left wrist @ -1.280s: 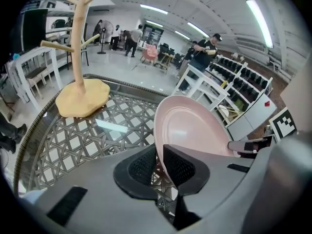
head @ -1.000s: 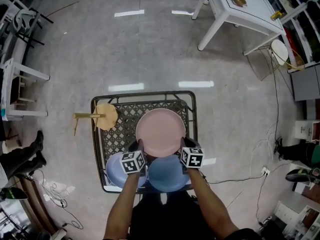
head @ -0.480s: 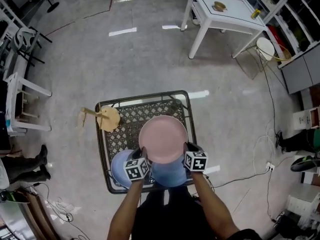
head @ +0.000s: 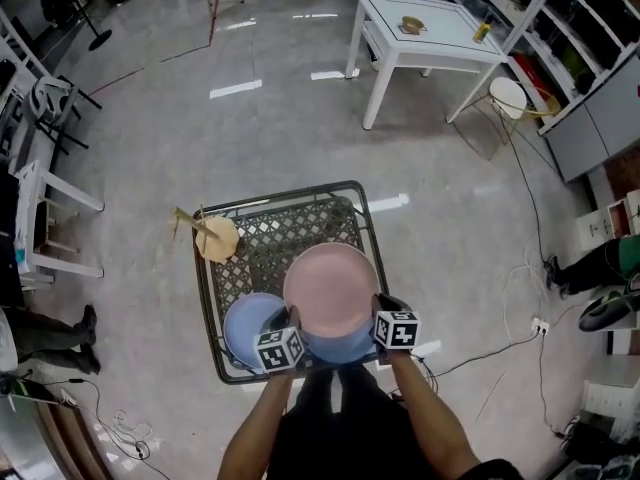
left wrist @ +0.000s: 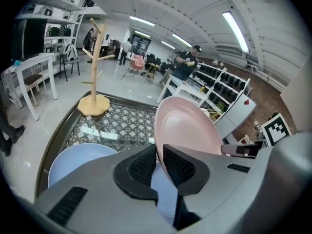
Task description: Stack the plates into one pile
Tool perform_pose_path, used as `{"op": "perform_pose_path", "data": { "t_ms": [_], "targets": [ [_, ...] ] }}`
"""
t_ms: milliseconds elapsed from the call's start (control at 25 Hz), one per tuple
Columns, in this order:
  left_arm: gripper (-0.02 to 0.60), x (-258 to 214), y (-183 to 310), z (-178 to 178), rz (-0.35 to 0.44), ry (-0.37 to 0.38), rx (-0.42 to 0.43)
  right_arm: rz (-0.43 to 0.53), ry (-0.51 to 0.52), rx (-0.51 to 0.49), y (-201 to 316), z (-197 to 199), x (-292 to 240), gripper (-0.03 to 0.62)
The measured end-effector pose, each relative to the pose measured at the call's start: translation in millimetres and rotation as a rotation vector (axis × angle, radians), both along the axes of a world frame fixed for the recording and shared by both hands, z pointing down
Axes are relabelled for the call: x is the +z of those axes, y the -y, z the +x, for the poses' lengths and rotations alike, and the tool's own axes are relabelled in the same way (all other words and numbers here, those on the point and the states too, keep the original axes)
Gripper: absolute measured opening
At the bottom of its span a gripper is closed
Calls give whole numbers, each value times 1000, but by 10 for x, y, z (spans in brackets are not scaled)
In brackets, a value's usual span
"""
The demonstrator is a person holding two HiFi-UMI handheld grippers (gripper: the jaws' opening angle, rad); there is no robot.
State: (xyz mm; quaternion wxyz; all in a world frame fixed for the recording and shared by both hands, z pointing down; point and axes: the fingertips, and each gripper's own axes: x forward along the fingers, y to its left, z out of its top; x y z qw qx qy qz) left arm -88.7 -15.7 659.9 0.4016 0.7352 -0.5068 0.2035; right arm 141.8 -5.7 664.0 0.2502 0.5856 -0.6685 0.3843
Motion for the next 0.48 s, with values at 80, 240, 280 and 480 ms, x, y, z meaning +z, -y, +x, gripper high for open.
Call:
{"op": "perform_pose_path", "data": {
  "t_ms": [80,240,280,480],
  "targets": [
    [54,2,-130,56,-4,-4,-3,-3,-1,-4,-110,54,1,34],
    [55,43,-353,125,-11,-11,-19,-5,2,-15,-264,128,42,33],
    [55,59,-405,146,-13,-12,-27,-7,5,-19,-297,147,61,32],
    [55,172,-692,283,-34,-17,-71,-18,14,-38,-481,292,129,31]
  ]
}}
